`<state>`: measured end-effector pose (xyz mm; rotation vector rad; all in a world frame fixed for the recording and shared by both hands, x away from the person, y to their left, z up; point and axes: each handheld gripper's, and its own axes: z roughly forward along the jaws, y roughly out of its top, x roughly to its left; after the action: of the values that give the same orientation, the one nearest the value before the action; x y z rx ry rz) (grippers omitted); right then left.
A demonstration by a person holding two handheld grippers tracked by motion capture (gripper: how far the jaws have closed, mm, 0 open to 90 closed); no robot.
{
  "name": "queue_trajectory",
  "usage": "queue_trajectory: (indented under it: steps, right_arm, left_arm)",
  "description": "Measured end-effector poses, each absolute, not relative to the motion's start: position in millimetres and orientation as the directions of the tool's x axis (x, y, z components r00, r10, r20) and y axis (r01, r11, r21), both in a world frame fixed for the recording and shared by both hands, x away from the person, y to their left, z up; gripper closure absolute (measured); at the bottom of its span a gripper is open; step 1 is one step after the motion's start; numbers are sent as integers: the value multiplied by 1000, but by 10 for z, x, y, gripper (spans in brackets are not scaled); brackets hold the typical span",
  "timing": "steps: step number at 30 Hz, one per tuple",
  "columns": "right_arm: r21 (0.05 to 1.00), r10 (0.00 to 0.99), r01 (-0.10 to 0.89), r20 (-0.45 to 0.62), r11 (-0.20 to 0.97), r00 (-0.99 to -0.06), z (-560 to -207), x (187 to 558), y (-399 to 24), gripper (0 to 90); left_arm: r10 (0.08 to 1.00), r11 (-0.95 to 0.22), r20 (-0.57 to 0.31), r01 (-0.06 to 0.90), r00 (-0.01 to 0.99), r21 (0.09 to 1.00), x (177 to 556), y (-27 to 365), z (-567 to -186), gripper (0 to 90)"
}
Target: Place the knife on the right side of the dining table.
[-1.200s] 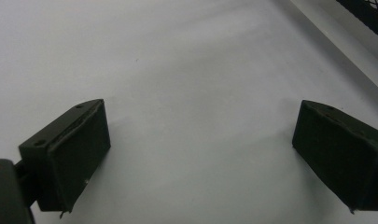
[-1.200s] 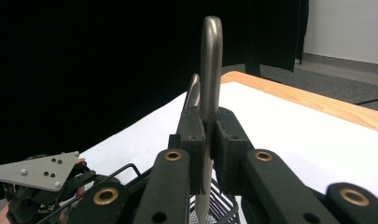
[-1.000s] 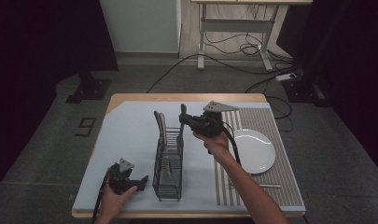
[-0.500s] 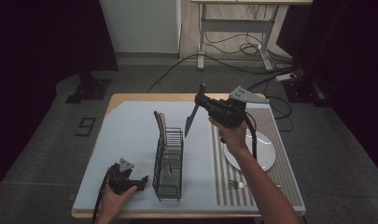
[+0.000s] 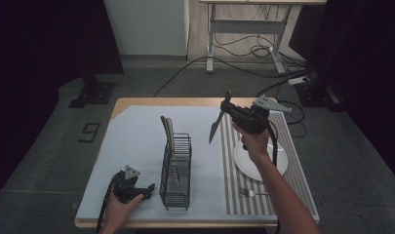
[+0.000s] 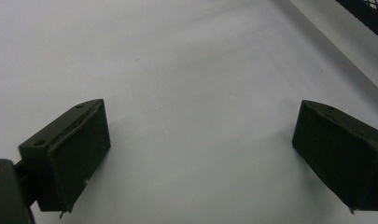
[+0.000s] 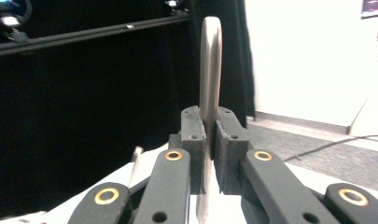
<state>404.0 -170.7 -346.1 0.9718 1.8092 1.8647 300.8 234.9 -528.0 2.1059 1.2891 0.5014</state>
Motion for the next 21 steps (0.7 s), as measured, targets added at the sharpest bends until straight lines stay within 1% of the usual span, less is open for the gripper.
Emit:
queue_trajectory:
  steps: [13,18,21]
  right_arm:
    - [972,759,208,216,-108,-615,-3686,4352,-1827,841]
    - [970,798,218,212,-103,-564,-3806,4520,-1915,841]
    - [970,809,217,211,-105,-549,-3841,4568,-1941,841]
  left_arm:
    - [892,-337,3,659,453,672,3008,2348,-5280,38]
    - [891,-337,2,660,454,672,3009,2349,-5280,38]
    - [891,-337,2,660,454,672,3010,2349,-5281,38]
